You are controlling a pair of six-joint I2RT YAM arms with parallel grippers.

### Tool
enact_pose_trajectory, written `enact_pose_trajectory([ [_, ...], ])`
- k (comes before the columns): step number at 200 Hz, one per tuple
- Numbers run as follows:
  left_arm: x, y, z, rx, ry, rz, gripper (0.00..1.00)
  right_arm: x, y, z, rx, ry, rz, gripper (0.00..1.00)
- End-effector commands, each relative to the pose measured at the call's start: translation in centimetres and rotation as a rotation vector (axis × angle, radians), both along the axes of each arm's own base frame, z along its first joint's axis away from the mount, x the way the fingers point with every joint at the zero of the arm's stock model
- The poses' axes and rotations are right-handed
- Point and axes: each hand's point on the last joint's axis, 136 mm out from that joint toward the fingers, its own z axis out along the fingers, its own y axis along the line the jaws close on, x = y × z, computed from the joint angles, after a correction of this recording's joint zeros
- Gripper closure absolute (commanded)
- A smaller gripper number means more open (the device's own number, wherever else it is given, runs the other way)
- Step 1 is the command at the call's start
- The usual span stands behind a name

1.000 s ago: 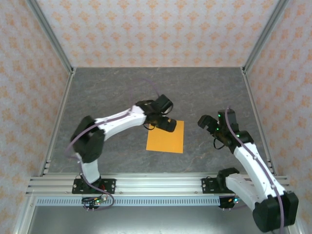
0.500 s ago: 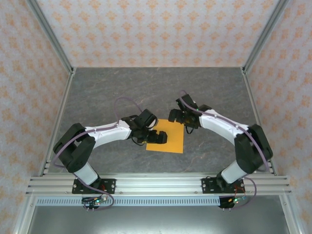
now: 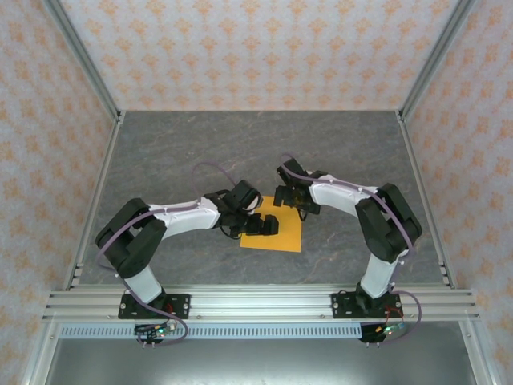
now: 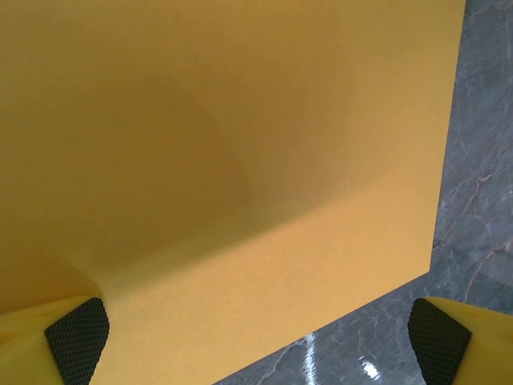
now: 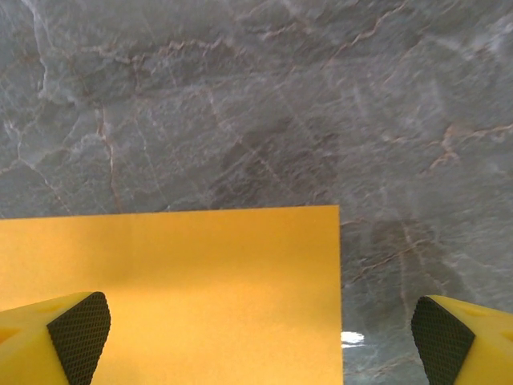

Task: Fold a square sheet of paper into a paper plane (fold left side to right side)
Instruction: Pick up the square sheet of paper from the center of the table.

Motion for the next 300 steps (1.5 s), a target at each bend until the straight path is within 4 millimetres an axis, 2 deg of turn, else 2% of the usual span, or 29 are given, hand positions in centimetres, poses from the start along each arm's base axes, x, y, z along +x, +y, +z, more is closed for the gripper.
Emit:
enact_pose_trajectory([
  [1, -0.7, 0.4, -0.9, 0.026, 0.042, 0.009, 0.00, -0.4, 0.9, -0.5, -0.004, 0.014, 0.014, 0.00],
  [64, -0.8, 1.1, -2.3, 0.078, 0.054, 0.008, 0.00, -3.4, 3.9, -2.0, 0.065, 0.085, 0.058, 0.00],
  [103, -0.6, 0.8, -2.3, 0.063, 0.047, 0.017, 0.00, -4.8, 5.6, -1.5, 0.091, 0.104, 0.101, 0.01],
  [123, -0.4, 0.7, -2.0, 0.049, 0.036, 0.021, 0.00, -5.3, 6.0, -1.3, 0.110, 0.114, 0.109, 0.05],
  [160, -0.2, 0.5, -0.9, 0.015, 0.003, 0.026, 0.00, -5.6, 6.2, -0.8, 0.134, 0.118, 0.118, 0.20],
  [200, 0.4, 1.0, 2.0, -0.024, -0.072, 0.046, 0.00, -5.5, 6.0, -0.1, 0.132, 0.094, 0.126, 0.42],
  [230, 1.5, 3.9, 4.7, -0.039, -0.127, 0.107, 0.00, -5.6, 6.0, 0.2, 0.135, 0.089, 0.134, 0.56],
  [259, 2.4, 7.4, 7.1, -0.072, -0.164, 0.174, 0.00, -5.3, 6.5, 1.5, 0.178, 0.050, 0.147, 0.69],
  [300, 2.9, 10.8, 8.8, -0.140, -0.189, 0.259, 0.00, -4.8, 7.9, 3.2, 0.315, 0.009, 0.167, 0.83],
])
